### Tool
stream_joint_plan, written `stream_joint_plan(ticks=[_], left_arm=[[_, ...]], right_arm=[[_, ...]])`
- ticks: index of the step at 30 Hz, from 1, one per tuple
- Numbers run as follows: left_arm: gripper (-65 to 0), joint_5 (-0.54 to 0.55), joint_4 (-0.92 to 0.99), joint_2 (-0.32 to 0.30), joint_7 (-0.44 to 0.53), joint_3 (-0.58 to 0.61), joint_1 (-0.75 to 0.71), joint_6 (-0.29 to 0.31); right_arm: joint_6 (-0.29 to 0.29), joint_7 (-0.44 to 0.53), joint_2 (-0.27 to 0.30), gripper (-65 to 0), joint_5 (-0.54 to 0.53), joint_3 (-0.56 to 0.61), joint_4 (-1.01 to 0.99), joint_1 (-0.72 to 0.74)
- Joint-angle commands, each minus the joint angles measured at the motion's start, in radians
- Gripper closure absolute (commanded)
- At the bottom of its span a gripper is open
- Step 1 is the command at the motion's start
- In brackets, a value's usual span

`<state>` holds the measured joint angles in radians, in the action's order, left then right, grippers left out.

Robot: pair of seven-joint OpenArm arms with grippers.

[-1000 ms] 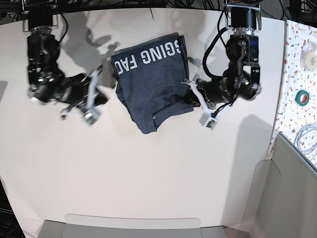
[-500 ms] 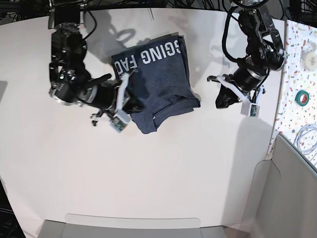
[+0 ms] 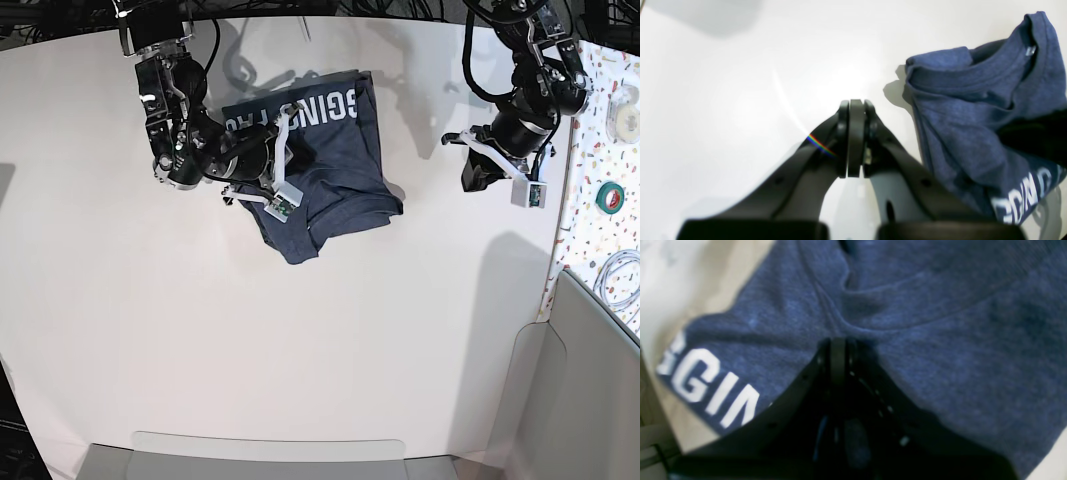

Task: Layout the t-shirt on the table in an organized manner, then fold the t-shirt properly
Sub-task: 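Release the left gripper and hold the folded shirt with the right gripper, then slide the folded shirt with the right gripper to the table corner, then open the right gripper and lift it off the folded shirt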

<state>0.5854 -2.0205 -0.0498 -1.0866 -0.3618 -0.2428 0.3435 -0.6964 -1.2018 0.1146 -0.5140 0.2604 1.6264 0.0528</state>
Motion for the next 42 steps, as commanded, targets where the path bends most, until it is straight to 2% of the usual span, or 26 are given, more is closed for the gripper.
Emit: stream_joint_plan(ticks=[1, 4, 8, 14, 20, 28, 35, 38, 42], left_arm=[[0.0, 0.011, -0.018, -0.009, 0.024, -0.003, -0.002, 0.001], [0.0, 0.011, -0.018, -0.009, 0.019, -0.003, -0.002, 0.001], [0.0, 0.011, -0.018, -0.009, 0.018, -0.003, -0.026, 0.001], [0.0, 0.011, -0.018, -0.005, 0.018, -0.001, -0.030, 0.001], [0.0, 0.011, -0.018, -0.003, 0.016, 0.007, -0.030, -0.001], [0.0, 0.012, -0.018, 0.017, 0.016, 0.004, -0.031, -0.001], [0.0, 0.012, -0.018, 0.020, 0.016, 0.008, -0.039, -0.001], [0.0, 0.012, -0.018, 0.020, 0.016, 0.008, -0.039, 0.001], [0.0, 0.014, -0.018, 0.020, 0.016, 0.010, -0.039, 0.002]], right_arm=[[-0.002, 0.004, -0.002, 0.0, 0.028, -0.002, 0.004, 0.012], [-0.002, 0.004, 0.012, 0.0, 0.104, -0.003, 0.001, -0.009], [-0.002, 0.004, 0.089, 0.0, 0.154, -0.045, 0.013, -0.041], [-0.002, 0.004, 0.265, 0.0, 0.153, -0.145, 0.013, -0.075], [-0.002, 0.004, 0.460, 0.0, 0.153, -0.175, 0.005, -0.093], [-0.002, 0.004, 0.652, 0.0, 0.157, -0.235, -0.061, -0.126], [-0.002, 0.007, 0.730, 0.0, 0.168, -0.284, -0.185, -0.124], [-0.002, 0.007, 0.728, 0.0, 0.259, -0.327, -0.220, -0.123], [-0.002, 0.009, 0.696, 0.0, 0.383, -0.369, -0.225, -0.123]])
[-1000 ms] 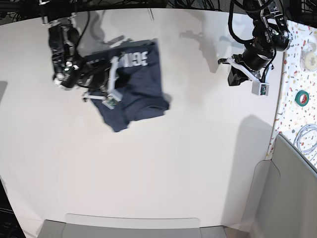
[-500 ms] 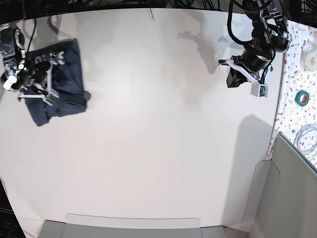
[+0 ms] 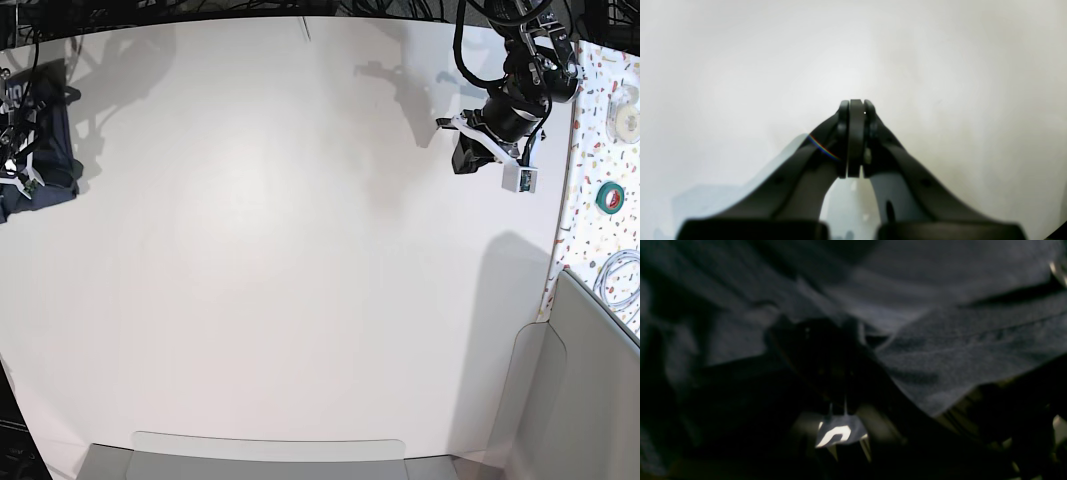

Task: Layout the t-shirt on the table in an organized manner, then fold the t-shirt properly
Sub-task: 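Open the right gripper and lift it off the folded shirt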

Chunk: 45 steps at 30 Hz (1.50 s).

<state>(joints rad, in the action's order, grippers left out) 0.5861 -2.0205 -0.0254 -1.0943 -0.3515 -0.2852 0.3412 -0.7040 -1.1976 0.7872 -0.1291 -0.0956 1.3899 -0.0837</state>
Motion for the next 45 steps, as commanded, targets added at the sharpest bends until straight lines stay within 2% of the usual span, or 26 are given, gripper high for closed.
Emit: stream_joint_plan(ticks=[1, 5, 18, 25, 34, 37, 41, 42, 45], left_arm=[[0.0, 0.013, -0.018, -0.005, 0.024, -0.001, 0.004, 0.005], [0.0, 0.013, -0.018, -0.005, 0.024, -0.001, 0.004, 0.005], [0.0, 0.013, -0.018, -0.006, 0.024, 0.035, 0.007, 0.005], [0.0, 0.013, -0.018, -0.009, 0.023, 0.096, 0.005, 0.005], [0.0, 0.013, -0.018, -0.008, 0.023, 0.101, 0.010, 0.005], [0.0, 0.013, -0.023, -0.008, 0.023, 0.118, 0.011, 0.005], [0.0, 0.013, -0.027, -0.008, 0.023, 0.119, 0.013, 0.005], [0.0, 0.013, -0.030, -0.009, 0.024, 0.118, 0.016, 0.005], [0.0, 0.011, -0.055, -0.008, 0.032, 0.118, 0.042, -0.001]], right_arm=[[0.006, 0.005, 0.015, 0.0, 0.026, -0.022, 0.012, 0.014], [0.006, 0.003, -0.008, 0.0, 0.062, -0.051, 0.012, 0.014], [0.006, -0.001, -0.124, 0.0, 0.062, -0.318, -0.197, 0.065], [0.006, -0.001, -0.150, 0.0, 0.059, -0.412, -0.172, 0.080], [0.006, 0.000, -0.159, 0.0, 0.059, -0.505, -0.004, 0.132], [0.006, 0.003, -0.203, 0.0, 0.059, -0.567, 0.050, 0.177], [0.006, 0.014, -0.317, 0.0, 0.061, -0.619, 0.148, 0.238], [0.006, 0.035, -0.345, 0.0, 0.062, -0.623, 0.171, 0.246], [0.006, 0.186, -0.453, 0.0, 0.064, -0.623, 0.245, 0.243]])
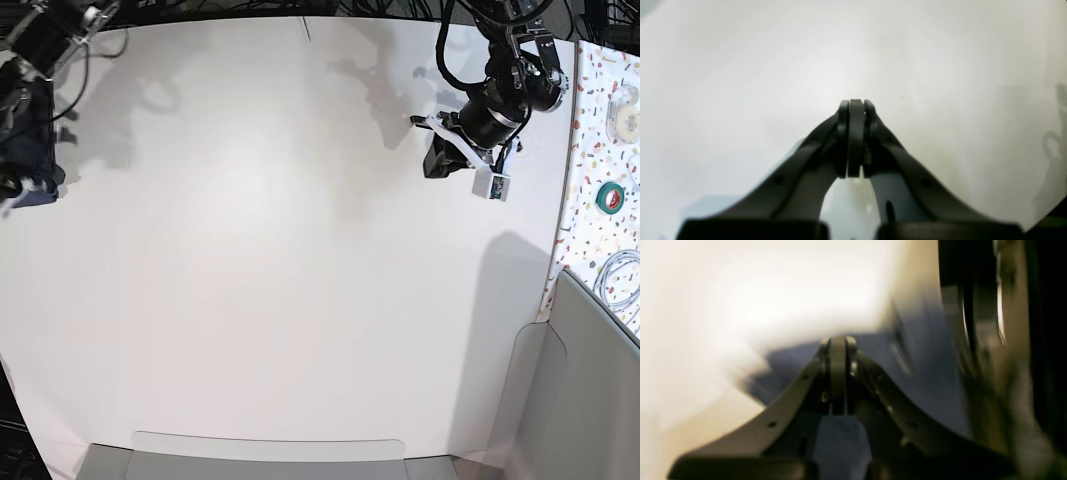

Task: Layout the t-shirt on the table in an organized manner, then fold the t-shirt properly

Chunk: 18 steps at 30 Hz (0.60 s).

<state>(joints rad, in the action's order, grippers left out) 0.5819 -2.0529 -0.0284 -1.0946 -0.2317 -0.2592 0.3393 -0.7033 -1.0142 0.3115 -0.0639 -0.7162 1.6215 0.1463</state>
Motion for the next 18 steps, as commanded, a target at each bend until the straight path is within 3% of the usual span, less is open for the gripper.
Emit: stream_joint_plan(ticks=[1, 4, 8, 12, 14, 18], left_arm=[[0.0, 0.016, -0.025, -0.005, 0.032, -0.004, 0.027, 0.001], [0.0, 0.016, -0.025, -0.005, 0.034, -0.011, 0.053, 0.001], [0.0, 0.011, -0.027, -0.008, 0.087, -0.015, 0.073, -0.001], [0.0, 0.008, -0.027, -0.003, 0.382, -0.007, 0.056, -0.007], [0.0, 0.008, -0.027, -0.003, 0.535, 0.001, 0.016, -0.042], [-2.5, 0.008, -0.027, -0.011, 0.792, 0.021, -0.027, -0.190]], right_arm=[[0.005, 0.079, -0.024, 0.0, -0.001, -0.003, 0.033, 0.006], [0.005, 0.300, -0.137, 0.0, 0.003, 0.013, 0.098, -0.041], [0.005, 0.456, -0.214, 0.0, 0.022, 0.088, 0.165, -0.081], [0.005, 0.513, -0.263, 0.0, 0.022, 0.109, 0.221, -0.092], [0.005, 0.516, -0.282, 0.0, 0.034, 0.105, 0.250, -0.092], [0.144, 0.567, -0.332, 0.0, 0.071, 0.059, 0.325, -0.095]])
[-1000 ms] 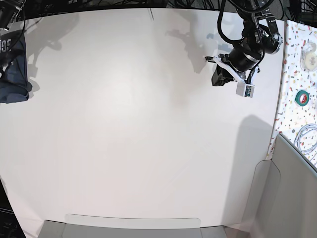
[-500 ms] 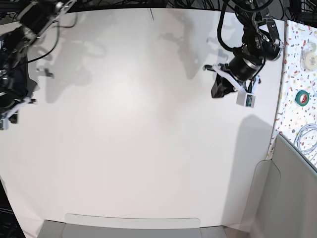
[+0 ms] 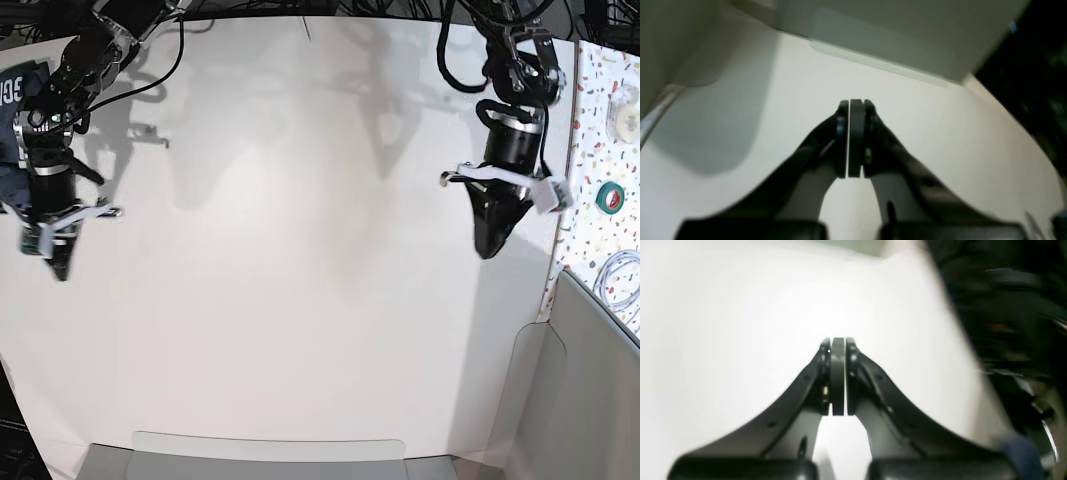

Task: Layout the t-shirt on the table in an organized manner, then fold the t-shirt properly

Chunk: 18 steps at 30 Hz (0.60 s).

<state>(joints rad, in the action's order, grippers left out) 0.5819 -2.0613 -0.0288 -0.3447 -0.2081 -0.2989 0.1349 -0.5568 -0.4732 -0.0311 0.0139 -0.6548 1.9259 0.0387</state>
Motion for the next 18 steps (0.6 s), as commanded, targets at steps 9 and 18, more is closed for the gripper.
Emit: stream_joint_plan(ticks=[9, 18], left_arm=[[-2.8, 0.006, -0.019, -0.010, 0.344, -0.004, -0.089, -0.105], [-2.8, -0.152, -0.019, -0.007, 0.522, -0.011, -0.308, -0.105]], right_arm=[[0.188, 0.215, -0.031, 0.0, -0.009, 0.023, 0.119, -0.081], [0.191, 0.440, -0.026, 0.0, -0.009, 0.056, 0.122, -0.339]])
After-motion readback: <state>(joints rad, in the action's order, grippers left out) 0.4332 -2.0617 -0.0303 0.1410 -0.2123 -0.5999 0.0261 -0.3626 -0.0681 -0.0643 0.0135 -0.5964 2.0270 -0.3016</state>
